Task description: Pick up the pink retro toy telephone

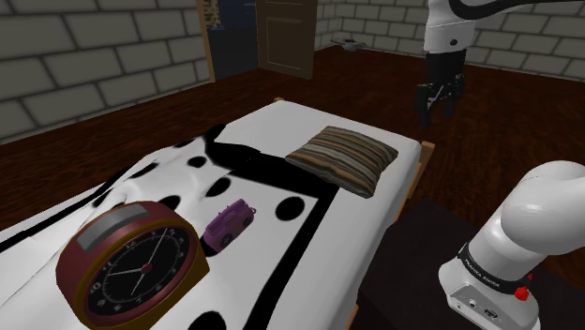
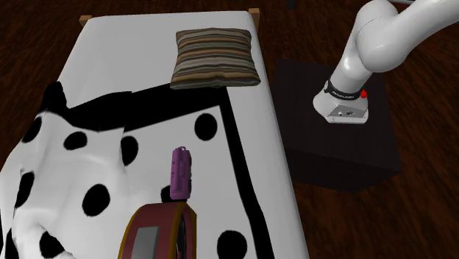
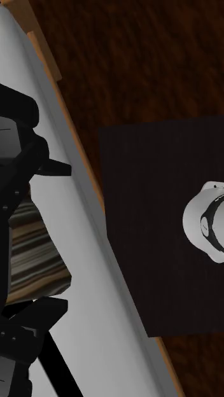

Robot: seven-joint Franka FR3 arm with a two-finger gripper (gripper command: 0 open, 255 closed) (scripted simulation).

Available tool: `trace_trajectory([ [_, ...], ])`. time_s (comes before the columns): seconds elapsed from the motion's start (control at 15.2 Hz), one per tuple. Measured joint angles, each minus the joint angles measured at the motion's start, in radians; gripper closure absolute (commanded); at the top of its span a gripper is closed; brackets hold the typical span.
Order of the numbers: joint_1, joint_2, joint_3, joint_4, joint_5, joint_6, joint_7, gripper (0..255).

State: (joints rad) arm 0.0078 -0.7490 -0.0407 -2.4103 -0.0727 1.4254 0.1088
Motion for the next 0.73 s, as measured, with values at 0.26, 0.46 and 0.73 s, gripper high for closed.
trace_trajectory([
  [0.26,0.004,-0.001,0.038,-0.029,0.048,0.032,0.076,0],
  [0.46,0.015,-0.012,0.101,-0.077,0.124,0.079,0.19,0],
  [0.73,0.029,-0.001,0.183,-0.117,0.222,0.154,0.339,0],
])
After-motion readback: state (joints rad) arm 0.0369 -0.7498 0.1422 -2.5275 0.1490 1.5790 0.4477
